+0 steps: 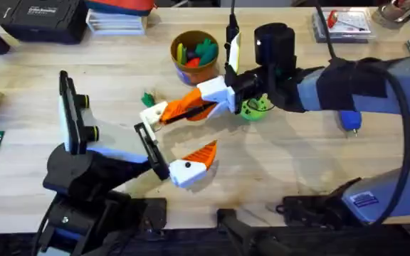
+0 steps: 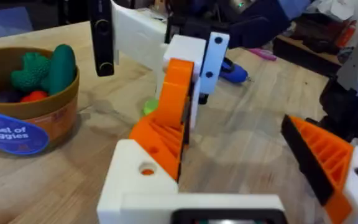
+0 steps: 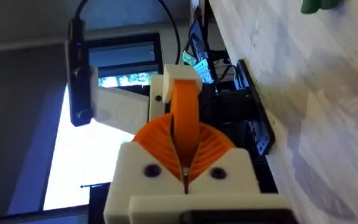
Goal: Pick up the gripper from the table and insert it into the empty holder that is missing its gripper. Then pick up a screw, insert it into the mounting hole, and use the screwdriver to tighten it. Finally, clean up the table by picking up the vegetable and placing it into the bucket.
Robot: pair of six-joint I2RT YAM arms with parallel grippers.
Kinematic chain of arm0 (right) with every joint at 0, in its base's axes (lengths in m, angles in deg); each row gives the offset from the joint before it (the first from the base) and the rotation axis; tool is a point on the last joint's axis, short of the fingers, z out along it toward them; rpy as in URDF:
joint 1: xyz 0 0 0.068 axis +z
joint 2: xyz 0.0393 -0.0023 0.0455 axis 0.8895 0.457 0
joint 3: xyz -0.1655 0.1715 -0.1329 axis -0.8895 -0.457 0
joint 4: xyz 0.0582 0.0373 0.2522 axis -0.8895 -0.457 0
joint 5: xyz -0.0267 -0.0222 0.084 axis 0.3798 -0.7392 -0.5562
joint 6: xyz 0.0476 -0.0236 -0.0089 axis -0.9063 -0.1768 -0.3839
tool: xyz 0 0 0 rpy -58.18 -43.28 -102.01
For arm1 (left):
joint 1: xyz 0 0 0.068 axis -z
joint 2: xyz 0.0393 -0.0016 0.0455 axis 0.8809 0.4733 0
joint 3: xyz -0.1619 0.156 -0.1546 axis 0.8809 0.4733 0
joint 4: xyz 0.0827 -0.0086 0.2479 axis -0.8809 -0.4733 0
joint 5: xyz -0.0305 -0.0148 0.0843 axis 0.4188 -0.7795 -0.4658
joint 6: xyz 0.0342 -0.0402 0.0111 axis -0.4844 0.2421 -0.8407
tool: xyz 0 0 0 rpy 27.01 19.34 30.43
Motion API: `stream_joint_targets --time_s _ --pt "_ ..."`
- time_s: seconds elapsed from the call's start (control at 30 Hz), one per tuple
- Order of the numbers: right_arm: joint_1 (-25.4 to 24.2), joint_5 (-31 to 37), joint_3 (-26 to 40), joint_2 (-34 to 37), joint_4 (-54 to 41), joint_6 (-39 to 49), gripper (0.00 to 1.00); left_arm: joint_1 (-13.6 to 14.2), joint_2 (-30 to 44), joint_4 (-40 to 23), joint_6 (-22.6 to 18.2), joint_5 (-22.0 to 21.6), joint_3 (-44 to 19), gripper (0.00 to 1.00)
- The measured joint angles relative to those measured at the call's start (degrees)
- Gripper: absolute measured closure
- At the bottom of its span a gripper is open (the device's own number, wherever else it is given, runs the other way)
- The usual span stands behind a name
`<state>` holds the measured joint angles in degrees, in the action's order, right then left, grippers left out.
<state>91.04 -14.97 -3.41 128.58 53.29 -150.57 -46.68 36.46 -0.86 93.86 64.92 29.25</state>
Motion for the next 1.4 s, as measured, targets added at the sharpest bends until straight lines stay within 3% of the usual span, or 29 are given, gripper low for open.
stream_joint_targets --time_s 0.33,0.73,1.03,1.13,1.4 --pt "-0.55 -0.67 0.00 0.30 -0.50 0.00 0.995 0.22 0.00 -0.09 -0.31 0.56 -0.02 0.014" --pt "1.61 -1.30 1.20 1.36 0.04 0.00 0.995 -0.39 0.00 -0.02 0.08 -2.01 -0.02 0.013" --pt "1.10 -4.56 1.97 2.22 -0.22 -0.04 0.995 -0.37 0.00 0.02 -0.24 -0.99 -0.02 0.013" --pt "-0.81 -8.18 2.14 3.19 -0.87 -0.22 0.995 0.54 0.00 -0.09 -0.92 1.38 -0.07 0.014" --pt "-1.88 -7.89 2.14 3.19 -1.15 -0.33 0.995 0.92 0.00 -0.13 -1.73 2.52 -0.07 0.014"
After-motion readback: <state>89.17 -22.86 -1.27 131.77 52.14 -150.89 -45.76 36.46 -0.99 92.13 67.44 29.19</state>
